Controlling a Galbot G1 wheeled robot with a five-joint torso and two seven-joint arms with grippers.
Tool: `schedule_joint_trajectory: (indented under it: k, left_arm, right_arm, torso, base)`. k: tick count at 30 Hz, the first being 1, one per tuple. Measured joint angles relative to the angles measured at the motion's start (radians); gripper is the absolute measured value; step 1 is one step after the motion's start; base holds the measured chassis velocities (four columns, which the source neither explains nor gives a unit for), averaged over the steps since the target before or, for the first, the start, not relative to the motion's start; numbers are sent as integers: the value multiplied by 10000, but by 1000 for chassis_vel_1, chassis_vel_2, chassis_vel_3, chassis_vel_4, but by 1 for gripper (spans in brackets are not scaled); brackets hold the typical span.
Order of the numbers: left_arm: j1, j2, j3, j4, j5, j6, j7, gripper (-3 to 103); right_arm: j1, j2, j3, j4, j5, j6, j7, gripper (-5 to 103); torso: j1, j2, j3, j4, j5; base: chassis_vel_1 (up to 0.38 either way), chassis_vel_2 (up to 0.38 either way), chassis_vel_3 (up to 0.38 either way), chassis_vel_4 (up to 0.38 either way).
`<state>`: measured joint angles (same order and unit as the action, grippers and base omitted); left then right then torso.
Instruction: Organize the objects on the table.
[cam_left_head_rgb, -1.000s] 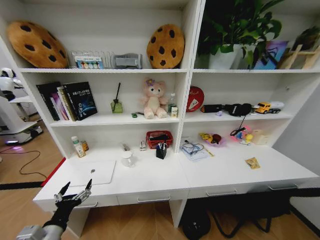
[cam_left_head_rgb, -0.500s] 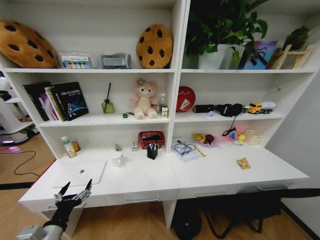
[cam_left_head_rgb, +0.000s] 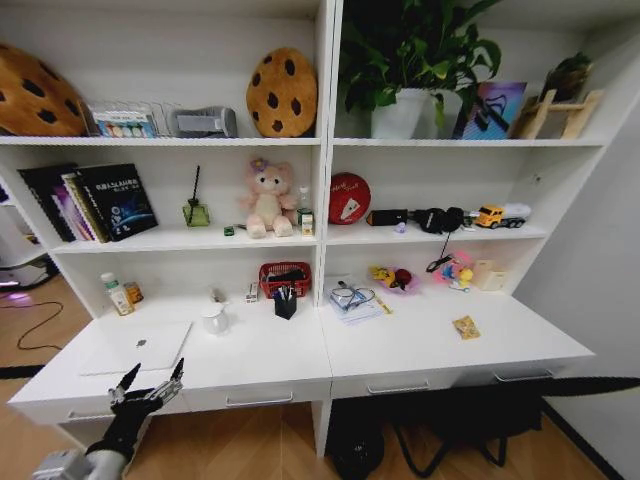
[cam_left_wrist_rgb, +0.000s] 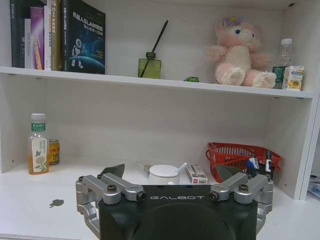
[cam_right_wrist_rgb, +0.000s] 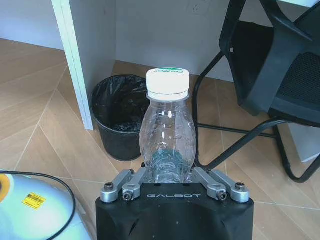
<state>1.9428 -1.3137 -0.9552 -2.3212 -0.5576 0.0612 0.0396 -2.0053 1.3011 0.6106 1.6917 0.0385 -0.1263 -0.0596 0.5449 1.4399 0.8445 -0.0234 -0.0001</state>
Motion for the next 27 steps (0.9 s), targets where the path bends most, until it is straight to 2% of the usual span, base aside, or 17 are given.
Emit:
schedule_joint_trajectory:
  k: [12, 17, 27]
  left_arm:
    - [0, -1, 1, -1, 0, 0, 0, 100]
    - [0, 0, 0, 0, 0, 0, 0, 100]
    - [0, -1, 0, 0, 0, 0, 0, 100]
  right_arm:
    - [286, 116, -55, -443, 47, 335, -115, 25]
    - [416, 180, -88, -606, 59, 576, 115, 25]
    - [652, 275, -171, -849, 6, 577, 27, 25]
  torso:
    - [1, -1, 1, 0, 5]
    - [0, 0, 0, -1, 2]
    - [0, -1, 0, 0, 2]
  base:
    - [-93, -90, 91, 93]
    - [0, 0, 0, 0]
    - [0, 0, 0, 0]
